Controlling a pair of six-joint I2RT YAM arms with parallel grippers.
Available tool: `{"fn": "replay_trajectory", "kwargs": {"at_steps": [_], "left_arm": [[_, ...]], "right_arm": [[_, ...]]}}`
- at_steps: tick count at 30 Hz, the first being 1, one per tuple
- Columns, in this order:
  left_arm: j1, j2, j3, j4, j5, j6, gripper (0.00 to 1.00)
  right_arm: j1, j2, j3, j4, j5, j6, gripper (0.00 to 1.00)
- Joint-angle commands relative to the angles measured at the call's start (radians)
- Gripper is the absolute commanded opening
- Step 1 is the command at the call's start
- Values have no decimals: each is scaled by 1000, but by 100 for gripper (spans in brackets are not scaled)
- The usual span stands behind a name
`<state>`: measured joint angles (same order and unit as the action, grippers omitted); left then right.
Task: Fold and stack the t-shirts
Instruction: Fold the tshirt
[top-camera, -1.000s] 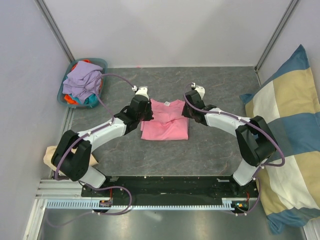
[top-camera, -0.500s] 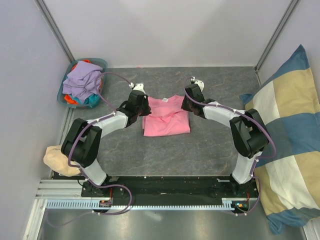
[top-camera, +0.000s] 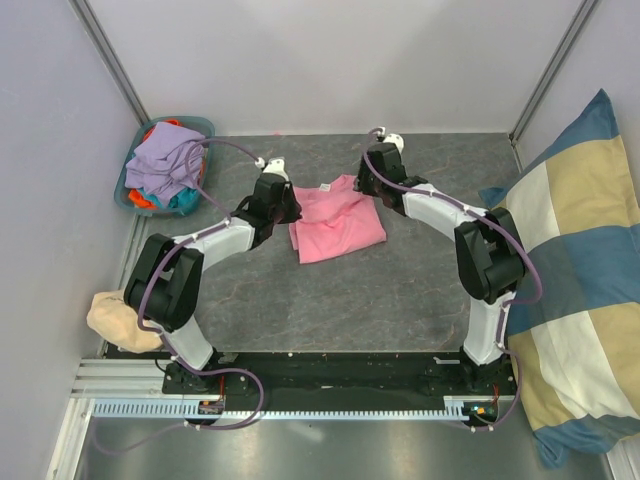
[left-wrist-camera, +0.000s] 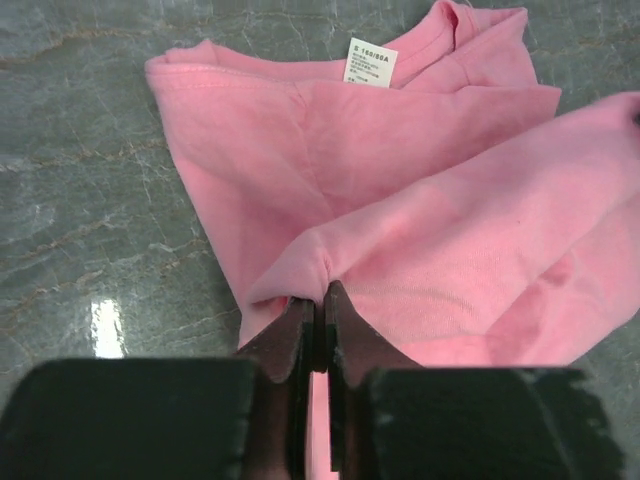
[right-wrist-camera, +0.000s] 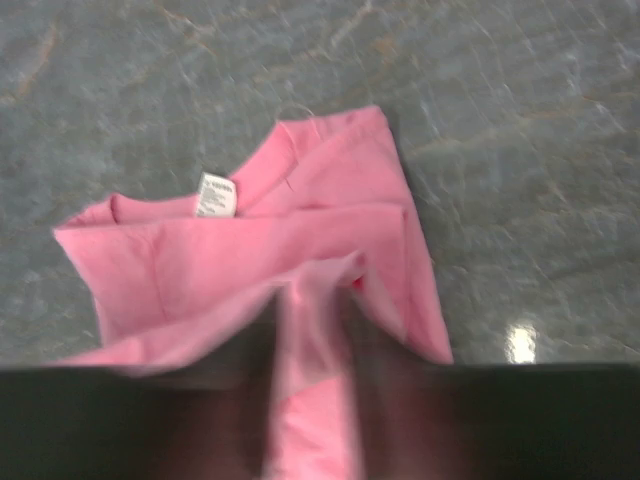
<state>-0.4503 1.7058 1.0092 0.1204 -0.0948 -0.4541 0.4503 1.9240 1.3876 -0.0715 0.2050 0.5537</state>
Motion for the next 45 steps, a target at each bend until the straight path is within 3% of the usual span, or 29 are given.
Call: {"fn": "replay_trajectory", "kwargs": {"at_steps": [1, 5, 6, 7, 16, 26, 34, 45], "left_arm": [[21, 8, 75, 26, -45, 63, 27], [114, -20, 100, -15, -105, 25, 72], [128, -56, 95, -13, -108, 19, 97], [137, -72, 83, -13, -112, 17, 100], [144, -219, -69, -21, -19, -44, 100], [2, -405, -305, -18, -45, -93, 100], [-90, -313, -353, 67, -94, -103, 100], [-129, -147, -319, 133, -112, -104, 100]], "right_arm": [[-16, 78, 134, 24, -1, -110, 68], [-105, 73, 171, 39, 25, -132, 80], [-123, 64, 168, 39, 8, -129, 81], [-139, 52, 159, 41, -15, -124, 82], [-162, -120, -145, 88, -134, -68, 83], [-122, -318, -416, 118, -194, -40, 85], [-113, -301, -510, 170, -237, -43, 85], [-107, -201, -487, 213, -291, -49, 83]]}}
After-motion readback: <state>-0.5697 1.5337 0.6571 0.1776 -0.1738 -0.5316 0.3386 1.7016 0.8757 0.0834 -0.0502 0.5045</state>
